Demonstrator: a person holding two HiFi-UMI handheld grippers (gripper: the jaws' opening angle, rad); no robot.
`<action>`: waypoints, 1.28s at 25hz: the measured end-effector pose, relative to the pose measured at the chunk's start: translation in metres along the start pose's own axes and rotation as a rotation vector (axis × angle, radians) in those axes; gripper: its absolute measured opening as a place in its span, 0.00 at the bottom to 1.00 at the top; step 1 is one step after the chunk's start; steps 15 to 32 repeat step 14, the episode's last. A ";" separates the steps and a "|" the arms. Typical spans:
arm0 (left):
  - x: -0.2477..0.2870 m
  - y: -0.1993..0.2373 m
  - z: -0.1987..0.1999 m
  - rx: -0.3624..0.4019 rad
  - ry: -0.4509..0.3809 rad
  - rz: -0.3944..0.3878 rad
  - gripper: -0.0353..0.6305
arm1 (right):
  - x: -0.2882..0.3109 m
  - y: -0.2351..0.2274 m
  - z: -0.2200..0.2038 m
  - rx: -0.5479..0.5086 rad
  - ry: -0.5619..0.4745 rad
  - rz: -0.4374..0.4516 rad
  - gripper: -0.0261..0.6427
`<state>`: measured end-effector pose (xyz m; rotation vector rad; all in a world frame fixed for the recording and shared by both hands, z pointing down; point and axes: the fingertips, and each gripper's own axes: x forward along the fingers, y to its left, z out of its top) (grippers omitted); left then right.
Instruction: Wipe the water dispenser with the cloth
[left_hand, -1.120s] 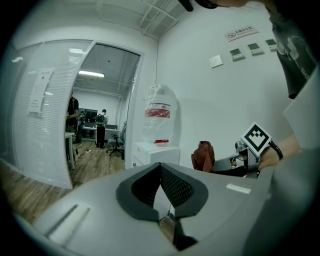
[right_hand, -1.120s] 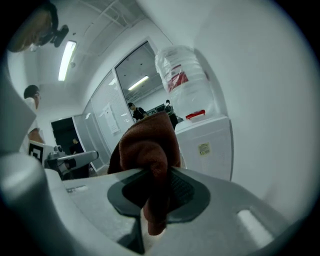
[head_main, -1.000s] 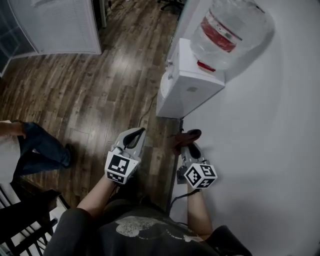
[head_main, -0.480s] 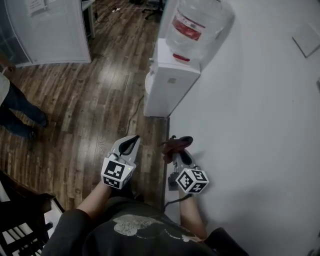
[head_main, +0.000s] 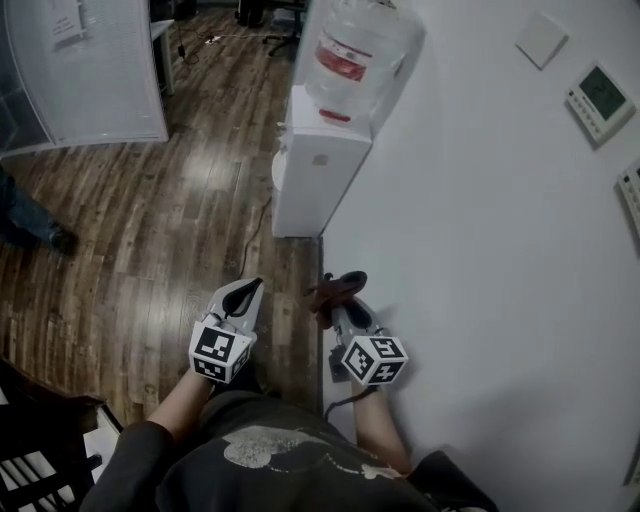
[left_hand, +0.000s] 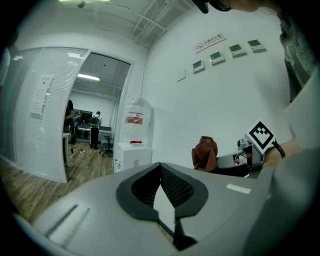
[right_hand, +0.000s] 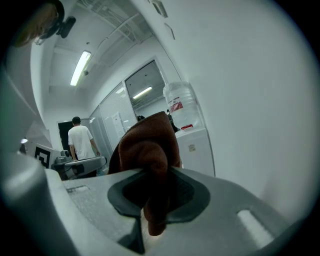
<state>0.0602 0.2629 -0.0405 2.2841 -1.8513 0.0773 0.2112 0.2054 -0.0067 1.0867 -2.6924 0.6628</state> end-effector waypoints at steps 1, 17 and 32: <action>-0.004 -0.004 -0.001 0.003 -0.006 -0.003 0.08 | -0.006 0.000 -0.002 0.003 0.000 -0.002 0.12; -0.020 -0.029 0.003 0.053 -0.005 -0.009 0.08 | -0.032 0.010 -0.022 -0.023 0.048 0.028 0.12; -0.020 -0.029 0.003 0.053 -0.005 -0.009 0.08 | -0.032 0.010 -0.022 -0.023 0.048 0.028 0.12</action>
